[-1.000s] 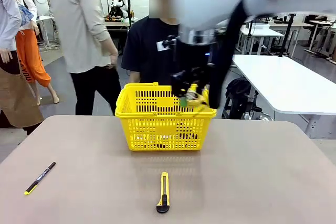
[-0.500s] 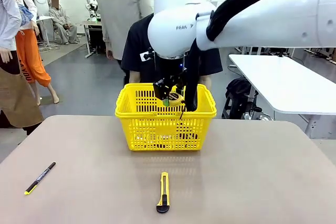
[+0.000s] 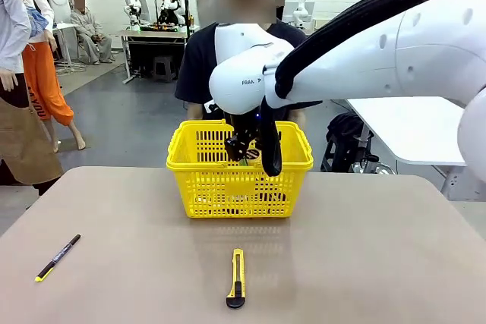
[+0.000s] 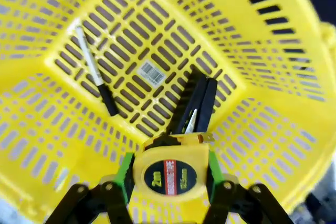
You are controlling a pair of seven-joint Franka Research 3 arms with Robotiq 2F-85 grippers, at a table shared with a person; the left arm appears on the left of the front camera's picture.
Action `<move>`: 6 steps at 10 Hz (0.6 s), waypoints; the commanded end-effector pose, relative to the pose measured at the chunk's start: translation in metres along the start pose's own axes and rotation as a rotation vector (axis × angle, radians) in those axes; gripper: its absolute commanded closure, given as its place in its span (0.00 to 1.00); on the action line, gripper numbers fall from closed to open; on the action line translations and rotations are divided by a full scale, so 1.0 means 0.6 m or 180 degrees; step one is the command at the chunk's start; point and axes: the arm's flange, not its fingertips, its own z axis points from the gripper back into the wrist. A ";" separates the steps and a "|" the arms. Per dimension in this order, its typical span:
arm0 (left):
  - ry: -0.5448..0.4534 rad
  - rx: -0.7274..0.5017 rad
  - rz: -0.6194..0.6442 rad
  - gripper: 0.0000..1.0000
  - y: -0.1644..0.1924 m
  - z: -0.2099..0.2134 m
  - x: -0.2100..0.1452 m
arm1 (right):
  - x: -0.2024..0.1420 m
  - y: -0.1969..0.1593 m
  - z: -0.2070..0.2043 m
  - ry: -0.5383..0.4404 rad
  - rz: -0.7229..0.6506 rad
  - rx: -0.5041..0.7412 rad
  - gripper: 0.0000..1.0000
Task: Place the items the person wants into the basket.
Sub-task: Pick up the item the person points to and place it in the Market Basket.
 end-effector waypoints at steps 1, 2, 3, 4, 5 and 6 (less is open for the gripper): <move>-0.0034 -0.0018 -0.0027 0.00 0.000 0.001 0.000 | 0.019 -0.019 -0.006 0.0169 0.0028 0.0062 0.36; -0.0034 -0.0018 -0.0027 0.00 0.000 0.001 0.000 | 0.020 -0.024 -0.016 0.0232 0.0017 0.0128 0.36; -0.0034 -0.0018 -0.0027 0.00 0.000 0.001 0.000 | 0.021 -0.026 -0.029 0.0289 0.0029 0.0179 0.36; -0.0034 -0.0018 -0.0027 0.00 0.000 0.001 0.000 | 0.021 -0.023 -0.036 0.0349 0.0136 0.0162 0.36; -0.0034 -0.0018 -0.0027 0.00 0.000 0.001 0.000 | 0.021 -0.018 -0.037 0.0347 0.0206 0.0127 0.03; -0.0034 -0.0018 -0.0027 0.00 0.000 0.001 0.000 | 0.021 -0.014 -0.034 0.0333 0.0216 0.0107 0.00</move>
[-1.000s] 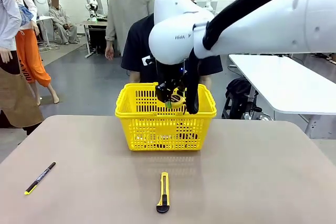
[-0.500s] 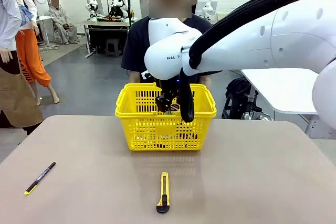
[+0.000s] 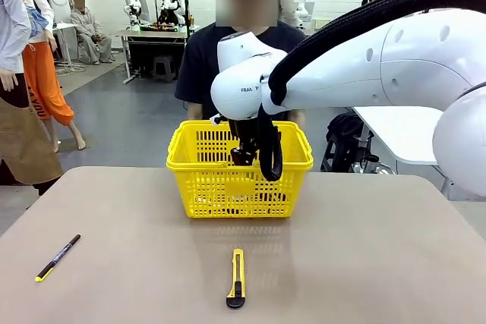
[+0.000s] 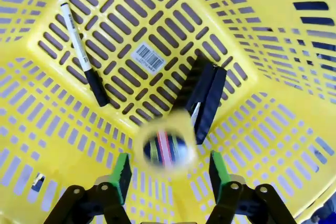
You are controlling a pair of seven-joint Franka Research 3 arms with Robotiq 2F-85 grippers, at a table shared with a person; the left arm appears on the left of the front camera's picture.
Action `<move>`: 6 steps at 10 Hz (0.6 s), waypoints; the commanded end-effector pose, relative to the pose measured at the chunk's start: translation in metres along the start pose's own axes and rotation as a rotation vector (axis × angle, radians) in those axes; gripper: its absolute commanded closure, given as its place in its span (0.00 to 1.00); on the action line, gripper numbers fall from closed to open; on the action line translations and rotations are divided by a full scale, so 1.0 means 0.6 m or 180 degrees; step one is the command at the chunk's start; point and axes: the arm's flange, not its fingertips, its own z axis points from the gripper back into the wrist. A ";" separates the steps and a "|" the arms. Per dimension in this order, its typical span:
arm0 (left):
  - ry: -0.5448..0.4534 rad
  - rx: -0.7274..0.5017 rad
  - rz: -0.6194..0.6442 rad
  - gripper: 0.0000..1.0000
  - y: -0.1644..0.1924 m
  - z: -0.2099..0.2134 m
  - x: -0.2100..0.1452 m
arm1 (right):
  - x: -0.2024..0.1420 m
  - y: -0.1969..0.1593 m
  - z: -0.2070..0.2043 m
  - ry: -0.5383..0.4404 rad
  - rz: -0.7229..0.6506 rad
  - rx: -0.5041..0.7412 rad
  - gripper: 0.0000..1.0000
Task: Place the items the person wants into the basket.
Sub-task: Pick up the item the person points to and place it in the Market Basket.
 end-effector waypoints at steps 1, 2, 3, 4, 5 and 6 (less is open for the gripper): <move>-0.0035 -0.0018 -0.0028 0.00 0.000 0.001 0.000 | 0.015 0.001 0.021 0.0003 0.0081 0.0026 0.00; -0.0035 -0.0018 -0.0028 0.00 0.000 0.001 0.000 | 0.016 0.002 0.020 0.0000 0.0074 0.0027 0.00; -0.0035 -0.0018 -0.0028 0.00 0.000 0.001 0.000 | 0.017 0.003 0.020 -0.0005 0.0069 0.0022 0.00; -0.0035 -0.0018 -0.0028 0.00 0.000 0.001 0.000 | 0.018 0.005 0.020 -0.0017 0.0064 0.0010 0.00; -0.0035 -0.0018 -0.0028 0.00 0.000 0.001 0.000 | 0.018 0.007 0.021 -0.0029 0.0059 0.0003 0.00; -0.0035 -0.0018 -0.0028 0.00 0.000 0.001 0.000 | 0.018 0.008 0.021 -0.0036 0.0042 0.0001 0.00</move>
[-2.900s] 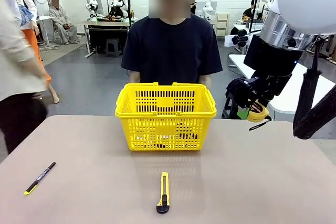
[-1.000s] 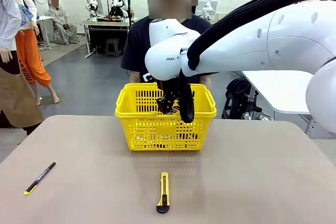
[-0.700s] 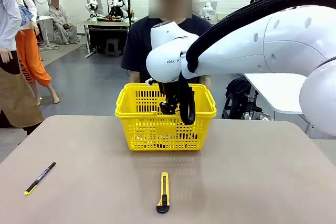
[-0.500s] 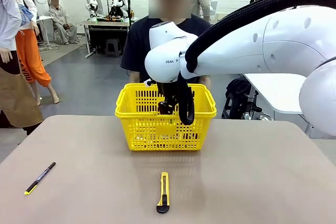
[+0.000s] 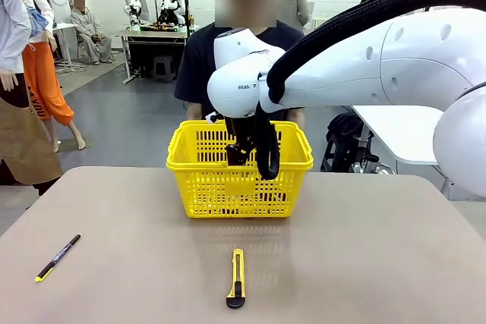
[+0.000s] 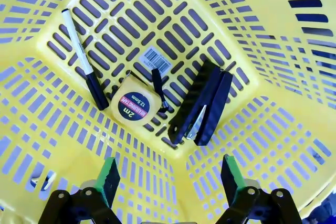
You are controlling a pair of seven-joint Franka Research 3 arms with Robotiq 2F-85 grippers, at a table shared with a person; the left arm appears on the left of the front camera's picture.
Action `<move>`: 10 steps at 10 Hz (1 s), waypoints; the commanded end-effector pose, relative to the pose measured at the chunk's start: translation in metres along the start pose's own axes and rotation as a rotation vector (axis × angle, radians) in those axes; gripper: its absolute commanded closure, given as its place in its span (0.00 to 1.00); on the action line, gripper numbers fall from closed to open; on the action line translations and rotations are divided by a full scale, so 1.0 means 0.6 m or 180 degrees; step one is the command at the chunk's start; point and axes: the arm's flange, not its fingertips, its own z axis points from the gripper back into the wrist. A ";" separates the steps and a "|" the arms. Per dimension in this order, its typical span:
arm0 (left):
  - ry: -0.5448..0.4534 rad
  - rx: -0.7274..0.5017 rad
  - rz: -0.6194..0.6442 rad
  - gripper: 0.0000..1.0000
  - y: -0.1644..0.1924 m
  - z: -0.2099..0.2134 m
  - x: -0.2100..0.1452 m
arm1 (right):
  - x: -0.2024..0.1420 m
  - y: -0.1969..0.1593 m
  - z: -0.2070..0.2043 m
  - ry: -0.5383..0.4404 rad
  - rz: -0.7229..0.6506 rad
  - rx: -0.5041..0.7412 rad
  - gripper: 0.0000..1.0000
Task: Place the items the person wants into the basket.
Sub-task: Pick up the item the person points to and place it in the Market Basket.
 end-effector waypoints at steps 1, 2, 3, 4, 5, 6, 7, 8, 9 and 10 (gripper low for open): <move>-0.0035 -0.0018 -0.0028 0.00 0.000 0.001 0.000 | 0.012 0.001 0.010 -0.0008 -0.0011 -0.0012 0.00; -0.0035 -0.0018 -0.0028 0.00 0.000 0.001 0.000 | 0.006 0.004 0.017 -0.0041 -0.0064 0.0073 0.00; -0.0035 -0.0018 -0.0028 0.00 0.000 0.001 0.000 | -0.011 0.015 0.043 -0.0106 -0.0185 0.0170 0.00; -0.0035 -0.0018 -0.0028 0.00 0.000 0.001 0.000 | -0.050 0.035 0.088 -0.0102 -0.0316 0.0329 0.00; -0.0035 -0.0018 -0.0028 0.00 0.000 0.001 0.000 | -0.103 0.052 0.137 -0.0155 -0.0428 0.0387 0.00; -0.0035 -0.0018 -0.0028 0.00 0.000 0.001 0.000 | -0.169 0.067 0.186 -0.0250 -0.0464 0.0405 0.00; -0.0035 -0.0018 -0.0028 0.00 0.000 0.001 0.000 | -0.244 0.082 0.231 -0.0423 -0.0531 0.0329 0.00; -0.0035 -0.0018 -0.0028 0.00 0.000 0.001 0.000 | -0.328 0.096 0.259 -0.0510 -0.0515 0.0278 0.00; -0.0035 -0.0018 -0.0028 0.00 0.000 0.001 0.000 | -0.395 0.101 0.266 -0.0409 -0.0544 0.0225 0.00; -0.0035 -0.0018 -0.0028 0.00 0.000 0.001 0.000 | -0.454 0.094 0.264 -0.0317 -0.0594 0.0187 0.00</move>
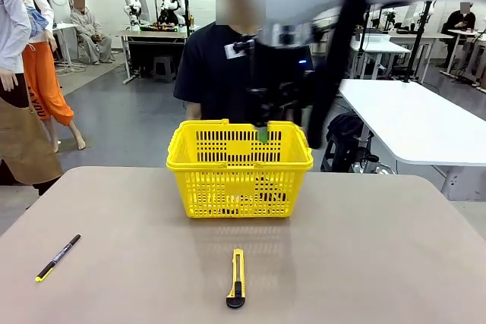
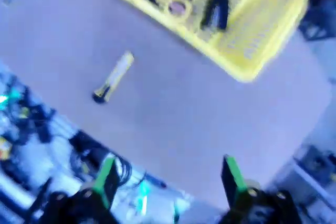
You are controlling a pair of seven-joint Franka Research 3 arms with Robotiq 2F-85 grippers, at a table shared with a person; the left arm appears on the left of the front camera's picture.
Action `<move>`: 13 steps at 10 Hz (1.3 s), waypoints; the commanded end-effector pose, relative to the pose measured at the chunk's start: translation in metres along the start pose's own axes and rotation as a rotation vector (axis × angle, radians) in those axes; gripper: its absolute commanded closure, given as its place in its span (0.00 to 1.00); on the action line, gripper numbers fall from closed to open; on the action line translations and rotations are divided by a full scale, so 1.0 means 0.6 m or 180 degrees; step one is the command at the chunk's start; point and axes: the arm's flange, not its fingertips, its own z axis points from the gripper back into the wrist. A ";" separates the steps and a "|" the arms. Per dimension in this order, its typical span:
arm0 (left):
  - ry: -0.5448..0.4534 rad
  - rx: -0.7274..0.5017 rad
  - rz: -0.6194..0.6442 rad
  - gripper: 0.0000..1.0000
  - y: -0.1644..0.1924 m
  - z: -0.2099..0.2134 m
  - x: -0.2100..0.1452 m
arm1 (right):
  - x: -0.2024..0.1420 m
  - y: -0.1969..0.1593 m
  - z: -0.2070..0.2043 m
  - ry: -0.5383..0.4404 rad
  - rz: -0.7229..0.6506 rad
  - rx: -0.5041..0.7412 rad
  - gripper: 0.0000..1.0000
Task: Place the items the person wants into the basket.
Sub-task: Pick up the item the person points to and place it in the Market Basket.
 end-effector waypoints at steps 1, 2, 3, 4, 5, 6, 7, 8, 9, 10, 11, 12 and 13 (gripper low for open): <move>-0.0035 -0.0018 -0.0029 0.00 0.000 0.001 0.000 | -0.130 -0.051 -0.030 0.0075 -0.0008 0.0014 0.00; -0.0035 -0.0018 -0.0029 0.00 0.000 0.001 0.000 | -0.166 -0.077 -0.028 -0.0016 -0.0065 0.0131 0.00; -0.0035 -0.0018 -0.0029 0.00 0.000 0.001 0.000 | -0.191 -0.099 -0.026 -0.0094 -0.0048 0.0212 0.00; -0.0035 -0.0018 -0.0029 0.00 0.000 0.001 0.000 | -0.201 -0.109 -0.028 -0.0105 -0.0035 0.0246 0.00; -0.0035 -0.0018 -0.0029 0.00 0.000 0.001 0.000 | -0.201 -0.115 -0.032 -0.0058 -0.0060 0.0269 0.00; -0.0035 -0.0018 -0.0029 0.00 0.000 0.001 0.000 | -0.195 -0.119 -0.035 -0.0011 -0.0093 0.0297 0.00; -0.0035 -0.0018 -0.0029 0.00 0.000 0.001 0.000 | -0.174 -0.125 -0.038 -0.0023 -0.0496 0.0389 0.00; -0.0035 -0.0018 -0.0029 0.00 0.000 0.001 0.000 | -0.211 -0.123 -0.024 0.0013 -0.0107 0.0173 0.00; -0.0035 -0.0018 -0.0029 0.00 0.000 0.001 0.000 | -0.211 -0.123 -0.024 0.0013 -0.0107 0.0173 0.00; -0.0035 -0.0018 -0.0029 0.00 0.000 0.001 0.000 | -0.211 -0.123 -0.024 0.0013 -0.0107 0.0173 0.00; -0.0035 -0.0018 -0.0029 0.00 0.000 0.001 0.000 | -0.211 -0.123 -0.024 0.0013 -0.0107 0.0173 0.00; -0.0035 -0.0018 -0.0029 0.00 0.000 0.001 0.000 | -0.211 -0.123 -0.024 0.0013 -0.0107 0.0173 0.00; -0.0035 -0.0018 -0.0029 0.00 0.000 0.001 0.000 | -0.211 -0.123 -0.024 0.0013 -0.0107 0.0173 0.00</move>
